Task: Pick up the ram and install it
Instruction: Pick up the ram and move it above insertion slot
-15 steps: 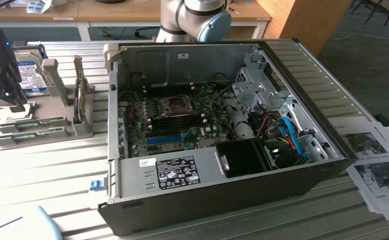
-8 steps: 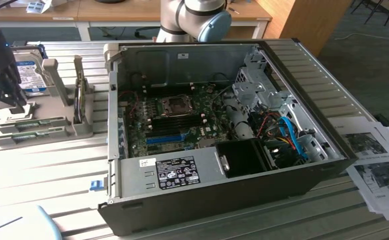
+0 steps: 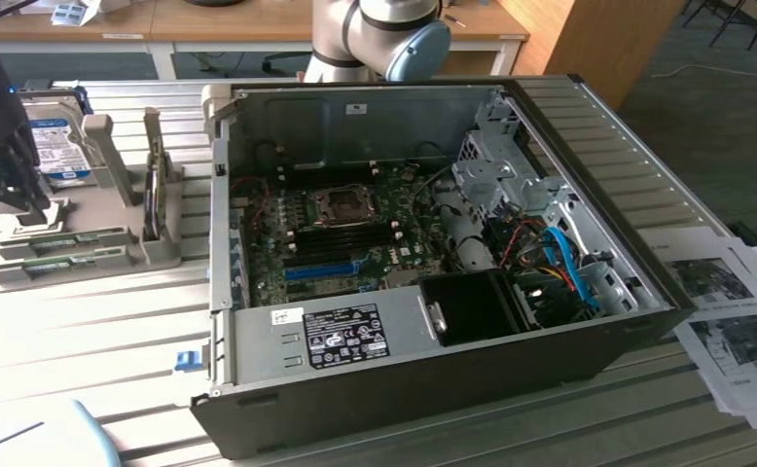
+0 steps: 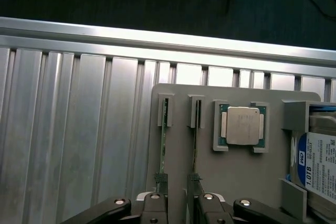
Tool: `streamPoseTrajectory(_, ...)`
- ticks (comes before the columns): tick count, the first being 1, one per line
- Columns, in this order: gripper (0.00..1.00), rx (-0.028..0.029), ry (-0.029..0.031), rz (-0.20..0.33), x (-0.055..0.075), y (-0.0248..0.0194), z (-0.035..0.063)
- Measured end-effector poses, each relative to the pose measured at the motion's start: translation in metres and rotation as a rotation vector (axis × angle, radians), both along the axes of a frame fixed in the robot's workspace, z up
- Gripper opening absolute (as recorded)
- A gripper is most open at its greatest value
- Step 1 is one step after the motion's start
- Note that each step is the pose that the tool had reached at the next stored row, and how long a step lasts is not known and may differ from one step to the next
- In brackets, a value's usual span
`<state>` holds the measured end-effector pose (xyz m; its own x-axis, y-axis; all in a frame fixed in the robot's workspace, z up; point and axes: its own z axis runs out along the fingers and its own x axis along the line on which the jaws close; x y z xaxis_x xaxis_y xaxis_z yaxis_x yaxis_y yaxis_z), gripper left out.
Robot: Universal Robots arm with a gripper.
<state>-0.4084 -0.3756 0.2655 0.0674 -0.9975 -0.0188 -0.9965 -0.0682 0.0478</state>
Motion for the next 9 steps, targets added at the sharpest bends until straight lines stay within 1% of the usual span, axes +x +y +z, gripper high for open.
streamPoseTrajectory(6, 0.28, 0.0001, -0.0001, 0.000, 0.0000, -0.0001, -0.0001)
streamPoseTrajectory(9, 0.28, 0.0001, -0.0001, 0.000, 0.0000, -0.0001, -0.0023)
